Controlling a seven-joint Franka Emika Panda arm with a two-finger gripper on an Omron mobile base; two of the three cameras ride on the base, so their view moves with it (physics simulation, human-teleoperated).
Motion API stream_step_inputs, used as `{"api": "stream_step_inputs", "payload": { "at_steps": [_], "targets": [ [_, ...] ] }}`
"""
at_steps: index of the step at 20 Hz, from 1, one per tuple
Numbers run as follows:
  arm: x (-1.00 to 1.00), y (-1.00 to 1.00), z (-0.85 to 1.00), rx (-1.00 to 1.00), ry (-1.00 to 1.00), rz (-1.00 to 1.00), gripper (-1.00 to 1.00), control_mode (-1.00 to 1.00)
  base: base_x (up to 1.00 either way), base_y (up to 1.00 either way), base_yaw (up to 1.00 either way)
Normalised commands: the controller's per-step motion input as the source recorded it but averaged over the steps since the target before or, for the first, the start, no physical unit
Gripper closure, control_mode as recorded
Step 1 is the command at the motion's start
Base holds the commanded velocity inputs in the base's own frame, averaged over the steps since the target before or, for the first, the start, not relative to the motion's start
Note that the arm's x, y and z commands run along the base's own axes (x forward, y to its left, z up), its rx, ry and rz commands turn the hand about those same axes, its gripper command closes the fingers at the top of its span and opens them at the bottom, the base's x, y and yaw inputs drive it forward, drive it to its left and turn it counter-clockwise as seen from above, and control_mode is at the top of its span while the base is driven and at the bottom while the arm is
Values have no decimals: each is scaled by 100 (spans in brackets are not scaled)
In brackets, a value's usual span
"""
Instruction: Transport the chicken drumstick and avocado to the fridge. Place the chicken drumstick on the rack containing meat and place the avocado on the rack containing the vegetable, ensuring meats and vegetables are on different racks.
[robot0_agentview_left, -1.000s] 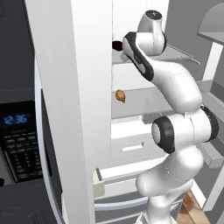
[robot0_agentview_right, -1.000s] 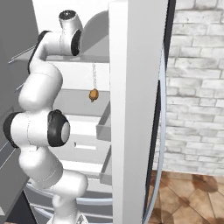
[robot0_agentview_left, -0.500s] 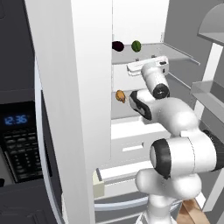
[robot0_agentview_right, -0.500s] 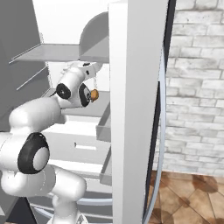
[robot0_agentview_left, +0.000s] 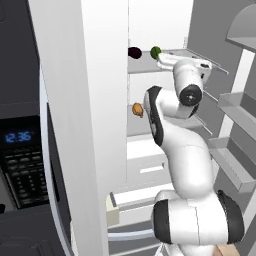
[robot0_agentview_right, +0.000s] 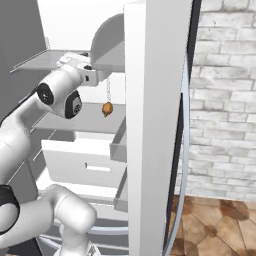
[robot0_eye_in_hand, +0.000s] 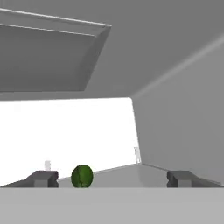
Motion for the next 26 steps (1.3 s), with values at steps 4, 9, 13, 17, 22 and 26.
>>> {"api": "stream_step_inputs", "payload": {
  "at_steps": [4,9,13,17,22,26],
  "targets": [
    [-100,-1,61,12,34,-9,-100,-100,0,0,0],
    [-95,0,-10,2,49,0,-100,-100,0,0,0],
    [-87,-9,0,0,29,2,-100,-100,0,0,0],
    [-90,-4,-39,0,26,3,-100,-100,0,0,0],
    [-83,0,-63,0,8,0,-100,-100,0,0,0],
    [-60,0,-16,1,13,4,-100,-100,0,0,0]
  ]
}}
